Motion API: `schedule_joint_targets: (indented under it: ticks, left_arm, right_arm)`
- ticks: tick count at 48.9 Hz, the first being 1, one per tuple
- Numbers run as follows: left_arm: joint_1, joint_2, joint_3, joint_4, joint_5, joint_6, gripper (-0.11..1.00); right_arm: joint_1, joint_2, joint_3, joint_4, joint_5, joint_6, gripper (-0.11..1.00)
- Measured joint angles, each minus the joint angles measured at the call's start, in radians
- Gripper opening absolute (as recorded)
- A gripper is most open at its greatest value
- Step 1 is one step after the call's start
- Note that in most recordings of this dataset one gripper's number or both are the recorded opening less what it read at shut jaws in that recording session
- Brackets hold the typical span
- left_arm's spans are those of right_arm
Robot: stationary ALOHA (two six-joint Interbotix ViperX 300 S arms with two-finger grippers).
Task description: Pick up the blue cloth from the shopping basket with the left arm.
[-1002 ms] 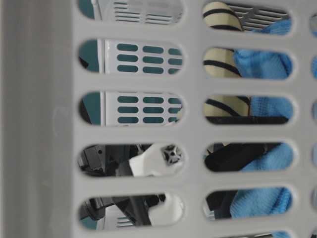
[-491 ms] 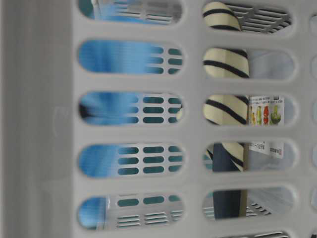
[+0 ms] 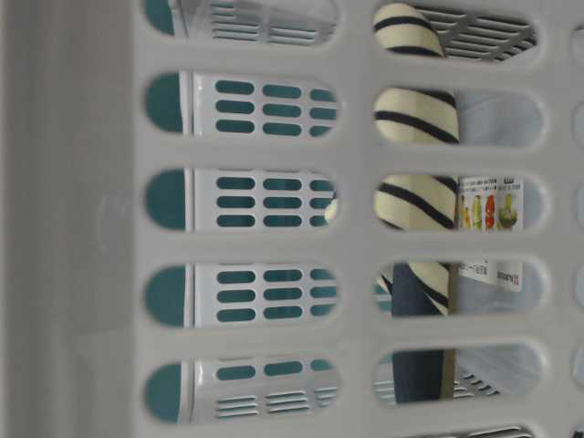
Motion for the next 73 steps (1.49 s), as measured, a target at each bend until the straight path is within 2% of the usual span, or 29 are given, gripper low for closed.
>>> schedule_joint_targets:
  ticks: [73]
  left_arm:
    - [0.000,0.009,-0.009,0.000,-0.015,-0.008,0.13]
  right_arm:
    - [0.000,-0.025,0.023,0.002,0.000,0.002,0.00]
